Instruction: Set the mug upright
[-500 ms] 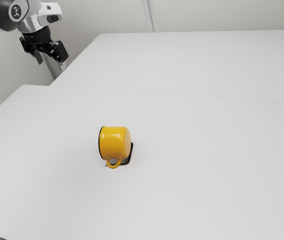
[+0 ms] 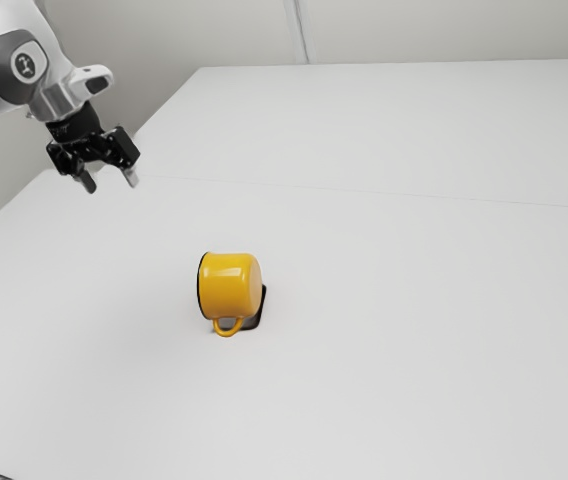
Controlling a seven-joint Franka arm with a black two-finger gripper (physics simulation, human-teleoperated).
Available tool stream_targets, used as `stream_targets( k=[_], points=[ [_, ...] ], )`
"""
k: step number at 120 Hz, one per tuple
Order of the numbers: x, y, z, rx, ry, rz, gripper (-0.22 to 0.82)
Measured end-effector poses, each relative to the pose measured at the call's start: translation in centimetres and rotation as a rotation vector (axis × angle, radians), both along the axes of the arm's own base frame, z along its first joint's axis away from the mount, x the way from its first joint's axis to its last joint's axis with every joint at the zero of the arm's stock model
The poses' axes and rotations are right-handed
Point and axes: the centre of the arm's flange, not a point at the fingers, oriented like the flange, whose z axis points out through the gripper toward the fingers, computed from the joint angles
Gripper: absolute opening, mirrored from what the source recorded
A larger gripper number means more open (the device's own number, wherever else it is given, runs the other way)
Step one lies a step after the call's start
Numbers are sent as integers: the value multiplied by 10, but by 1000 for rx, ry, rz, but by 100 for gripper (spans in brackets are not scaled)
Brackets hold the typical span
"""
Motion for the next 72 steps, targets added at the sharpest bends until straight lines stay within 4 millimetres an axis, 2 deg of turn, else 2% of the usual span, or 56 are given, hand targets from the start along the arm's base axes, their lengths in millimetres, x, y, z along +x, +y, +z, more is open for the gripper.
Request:
stream_targets(
  k=[9,25,31,36,49,72],
  points=[
    [-4,17,-30,-121,34,76,60],
    [-7,50,-69,-281,65,202,60],
    [-4,56,-85,-326,81,233,60],
    [2,50,-99,-360,98,238,60],
    [20,15,-137,-439,149,224,60],
    [18,6,-189,-567,188,298,60]
  ],
)
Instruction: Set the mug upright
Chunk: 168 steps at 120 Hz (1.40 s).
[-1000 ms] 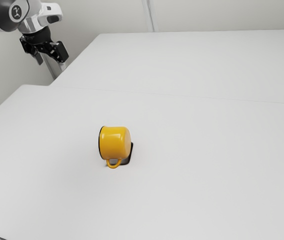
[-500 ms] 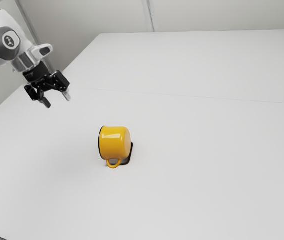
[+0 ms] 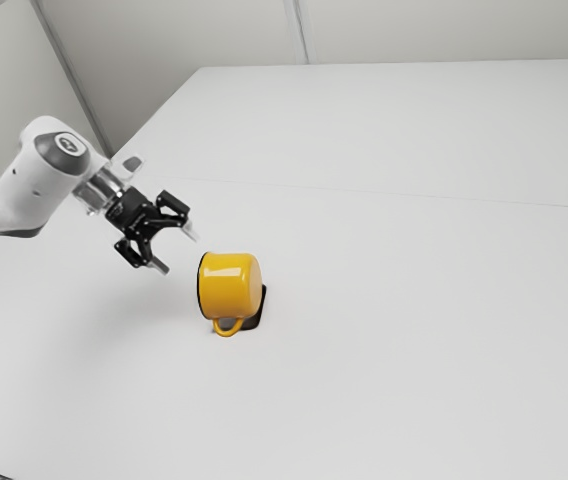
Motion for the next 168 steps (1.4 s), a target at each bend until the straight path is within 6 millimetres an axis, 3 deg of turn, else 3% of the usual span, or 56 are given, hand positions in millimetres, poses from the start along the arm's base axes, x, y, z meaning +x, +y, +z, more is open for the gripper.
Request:
stream_targets(
  k=[26,46,76,83,100,120,148,161,168],
  points=[
    [7,-9,-37,-93,-5,87,60],
    [14,-15,-52,-158,-24,155,60],
    [7,-24,-72,-272,-16,262,60],
    [8,-25,-72,-282,-21,270,53],
    [9,-30,-70,-287,-17,275,16],
    [15,-36,-58,-290,-32,272,-5],
    [22,-58,-48,-234,-42,207,-13],
    [18,-82,2,-29,-111,11,-14],
    [14,-91,18,106,-133,-96,-15]
  ],
)
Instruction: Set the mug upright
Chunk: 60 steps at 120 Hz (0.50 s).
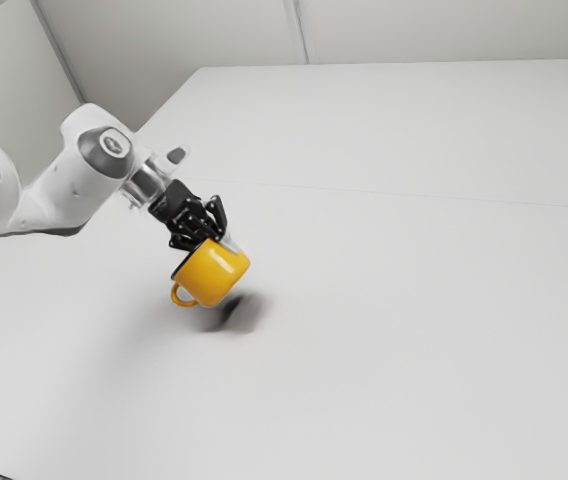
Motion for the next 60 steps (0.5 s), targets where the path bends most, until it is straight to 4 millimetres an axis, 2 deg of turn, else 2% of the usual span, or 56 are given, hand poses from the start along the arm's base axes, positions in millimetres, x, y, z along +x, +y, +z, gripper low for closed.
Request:
stream_targets(
  k=[15,30,60],
  points=[
    [-7,-8,10,251,-27,-150,-15],
    [-14,-11,-6,424,-52,-235,-16],
    [-14,-13,-25,570,-130,-278,-17]
  ],
)
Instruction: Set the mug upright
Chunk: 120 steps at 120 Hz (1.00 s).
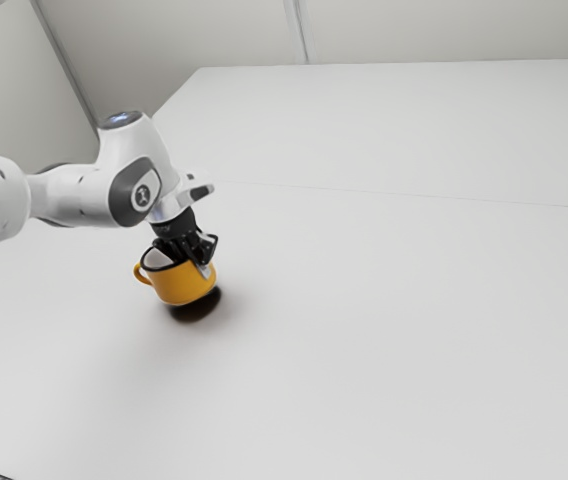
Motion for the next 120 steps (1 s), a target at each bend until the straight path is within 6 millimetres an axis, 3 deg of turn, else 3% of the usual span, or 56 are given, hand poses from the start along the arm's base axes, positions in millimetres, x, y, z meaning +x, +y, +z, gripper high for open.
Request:
stream_targets(
  k=[51,71,80,92,112,120],
  points=[
    [4,-6,-39,30,-1,15,-17],
    [5,-22,-38,13,-5,-8,19],
    [4,-22,-33,9,-11,-13,31],
    [3,-19,-11,6,-38,-12,42],
    [0,-18,34,6,-97,-25,52],
    [7,-16,60,38,-126,-51,54]
  ],
)
